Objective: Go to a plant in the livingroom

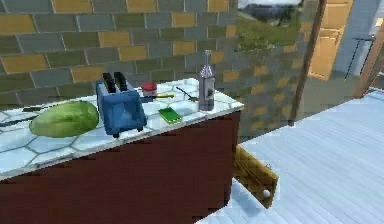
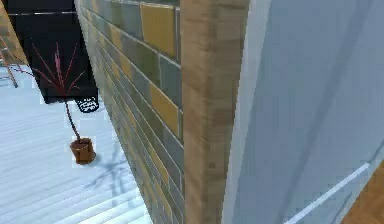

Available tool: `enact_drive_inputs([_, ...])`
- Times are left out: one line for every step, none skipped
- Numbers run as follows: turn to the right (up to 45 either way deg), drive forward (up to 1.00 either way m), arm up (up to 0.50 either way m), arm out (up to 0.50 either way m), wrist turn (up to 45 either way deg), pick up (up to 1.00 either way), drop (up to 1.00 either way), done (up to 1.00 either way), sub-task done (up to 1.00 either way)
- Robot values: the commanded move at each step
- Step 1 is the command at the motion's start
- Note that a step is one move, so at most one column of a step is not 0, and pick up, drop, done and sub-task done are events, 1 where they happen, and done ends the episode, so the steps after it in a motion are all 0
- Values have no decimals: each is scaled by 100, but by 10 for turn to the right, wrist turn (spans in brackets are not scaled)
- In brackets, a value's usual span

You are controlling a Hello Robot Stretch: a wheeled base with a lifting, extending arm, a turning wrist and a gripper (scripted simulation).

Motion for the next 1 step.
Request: enact_drive_inputs([450,0,0,0,0,0,0,0,0])
